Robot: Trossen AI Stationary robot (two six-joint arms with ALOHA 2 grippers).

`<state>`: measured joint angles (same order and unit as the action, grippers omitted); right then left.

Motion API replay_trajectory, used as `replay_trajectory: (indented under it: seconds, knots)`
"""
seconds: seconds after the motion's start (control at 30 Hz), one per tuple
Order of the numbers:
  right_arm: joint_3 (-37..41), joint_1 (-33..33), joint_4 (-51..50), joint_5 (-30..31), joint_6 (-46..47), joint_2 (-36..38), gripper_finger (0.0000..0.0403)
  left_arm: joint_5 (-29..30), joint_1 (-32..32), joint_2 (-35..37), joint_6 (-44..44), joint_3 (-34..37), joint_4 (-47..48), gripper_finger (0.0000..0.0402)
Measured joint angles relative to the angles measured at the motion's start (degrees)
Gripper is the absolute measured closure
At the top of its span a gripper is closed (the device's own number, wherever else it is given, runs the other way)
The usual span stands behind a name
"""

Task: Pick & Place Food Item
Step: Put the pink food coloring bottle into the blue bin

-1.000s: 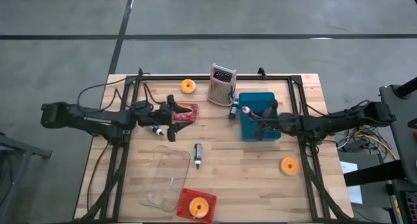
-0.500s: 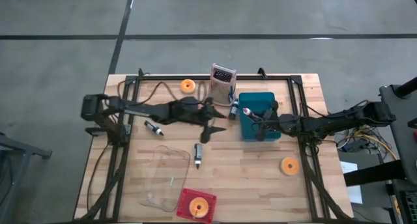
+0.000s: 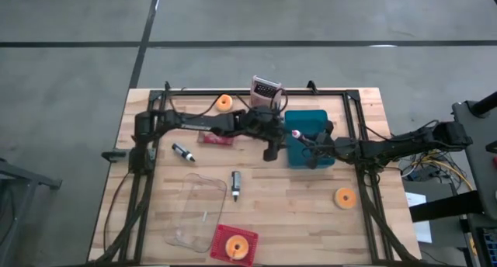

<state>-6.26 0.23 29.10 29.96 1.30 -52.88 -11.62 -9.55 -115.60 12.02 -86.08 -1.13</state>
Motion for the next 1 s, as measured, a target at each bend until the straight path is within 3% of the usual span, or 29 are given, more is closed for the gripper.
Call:
replay_trajectory:
  seconds: [0.57, 0.8, 1.0]
  knots:
    - [0.3, -0.1, 0.1, 0.5, -1.2, 0.0, 0.0353, 0.5, -1.9, -1.9, 0.0, -1.9, 0.0, 0.0145]
    - [0.5, 0.0, 0.0, -0.8, -1.4, 0.0, 0.0353, 6.1, -2.2, 0.2, 3.0, -1.9, 2.1, 0.0144]
    - [0.5, 0.0, 0.3, -0.6, -1.3, 0.0, 0.0353, 2.6, -2.4, 0.2, 3.2, -1.8, 3.3, 0.0144]
